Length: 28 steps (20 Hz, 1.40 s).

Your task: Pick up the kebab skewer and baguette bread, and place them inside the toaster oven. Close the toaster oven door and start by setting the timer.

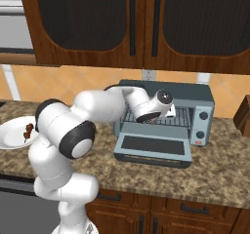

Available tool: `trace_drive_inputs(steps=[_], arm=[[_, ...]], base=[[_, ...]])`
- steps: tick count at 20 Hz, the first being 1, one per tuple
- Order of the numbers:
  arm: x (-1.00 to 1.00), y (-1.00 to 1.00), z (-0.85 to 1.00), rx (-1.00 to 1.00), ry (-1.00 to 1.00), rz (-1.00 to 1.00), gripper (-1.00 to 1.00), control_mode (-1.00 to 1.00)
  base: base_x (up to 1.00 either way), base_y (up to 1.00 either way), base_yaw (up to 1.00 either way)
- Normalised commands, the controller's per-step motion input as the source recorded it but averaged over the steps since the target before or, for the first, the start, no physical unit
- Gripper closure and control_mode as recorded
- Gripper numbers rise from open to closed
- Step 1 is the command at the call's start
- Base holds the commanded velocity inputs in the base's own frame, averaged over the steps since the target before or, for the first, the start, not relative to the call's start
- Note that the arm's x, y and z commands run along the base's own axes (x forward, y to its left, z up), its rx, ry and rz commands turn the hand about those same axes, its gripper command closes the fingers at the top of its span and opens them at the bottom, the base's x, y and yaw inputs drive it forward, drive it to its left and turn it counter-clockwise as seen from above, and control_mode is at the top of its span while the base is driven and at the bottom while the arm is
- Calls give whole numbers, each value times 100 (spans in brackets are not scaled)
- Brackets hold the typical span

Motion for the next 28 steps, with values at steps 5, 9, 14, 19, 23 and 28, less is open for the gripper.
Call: trace_drive_inputs(steps=[5, 9, 14, 19, 23, 28], arm=[[0, 0, 0, 0, 0, 0, -100, -100], [-8, -6, 3, 0, 0, 0, -100, -100], [-67, -12, 35, 0, 0, 0, -100, -100], [-96, 21, 54, 0, 4, -6, -100, -100], [-70, 82, 21, 0, 23, -23, -100, -100], [-76, 96, 14, 0, 18, -20, -100, -100]], base=[[0, 0, 0], [0, 0, 0], [0, 0, 0], [0, 0, 0], [0, 0, 0], [0, 0, 0]])
